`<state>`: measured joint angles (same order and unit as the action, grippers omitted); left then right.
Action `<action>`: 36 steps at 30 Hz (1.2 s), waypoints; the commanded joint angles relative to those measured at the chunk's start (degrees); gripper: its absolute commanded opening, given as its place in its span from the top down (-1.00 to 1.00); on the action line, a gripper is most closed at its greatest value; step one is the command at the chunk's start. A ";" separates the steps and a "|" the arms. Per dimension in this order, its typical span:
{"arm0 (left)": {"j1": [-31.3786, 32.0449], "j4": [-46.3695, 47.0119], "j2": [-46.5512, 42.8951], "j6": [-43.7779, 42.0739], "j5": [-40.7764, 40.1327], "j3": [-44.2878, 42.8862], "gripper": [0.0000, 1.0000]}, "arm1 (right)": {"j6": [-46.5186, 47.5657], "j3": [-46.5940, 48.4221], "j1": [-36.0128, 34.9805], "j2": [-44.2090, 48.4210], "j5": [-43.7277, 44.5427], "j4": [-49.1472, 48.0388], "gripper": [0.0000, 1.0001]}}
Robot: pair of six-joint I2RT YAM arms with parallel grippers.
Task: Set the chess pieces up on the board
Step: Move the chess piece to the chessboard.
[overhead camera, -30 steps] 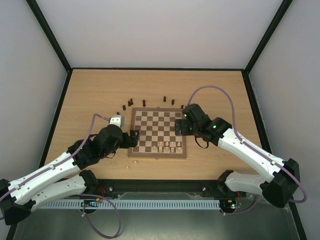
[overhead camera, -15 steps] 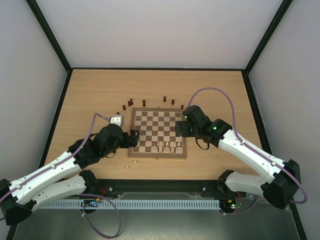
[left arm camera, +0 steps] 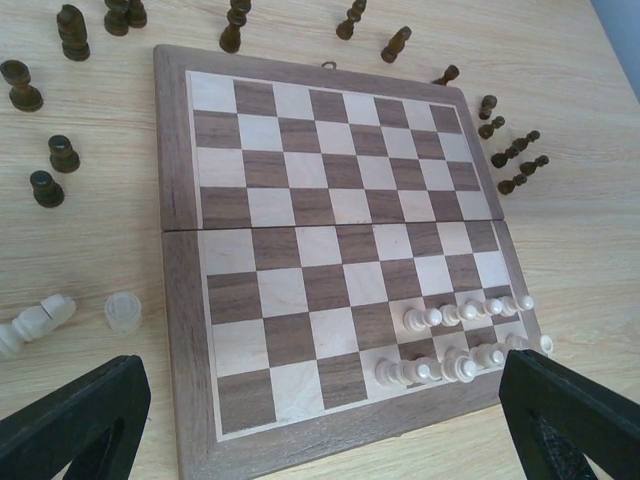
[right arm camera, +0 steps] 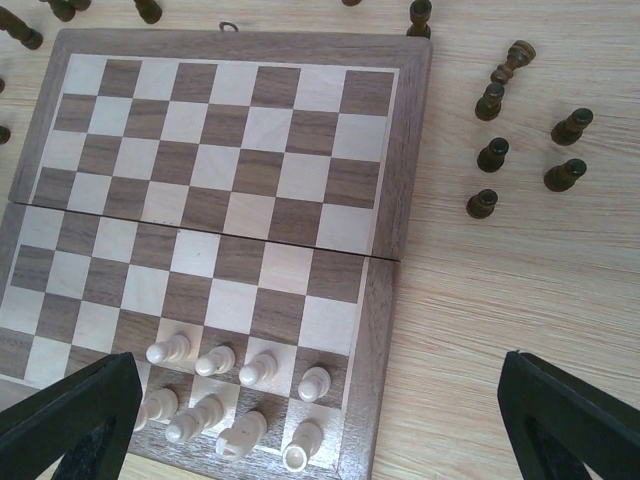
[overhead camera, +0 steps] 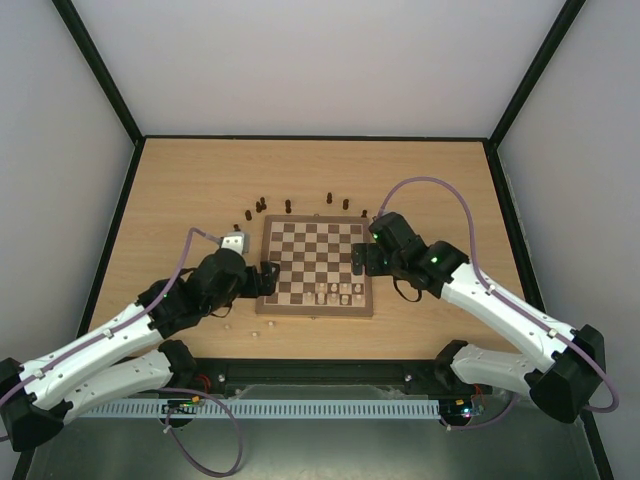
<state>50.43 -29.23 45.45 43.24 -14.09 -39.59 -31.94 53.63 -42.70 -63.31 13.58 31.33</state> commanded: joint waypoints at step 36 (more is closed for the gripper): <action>6.38 11.35 32.33 -5.28 9.88 -7.71 0.29 | 1.53 -3.46 0.16 4.20 -2.08 -0.56 -0.97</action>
<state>56.36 -18.96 76.25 38.63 -4.43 -45.41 -31.05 50.89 -42.70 -60.10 11.90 30.85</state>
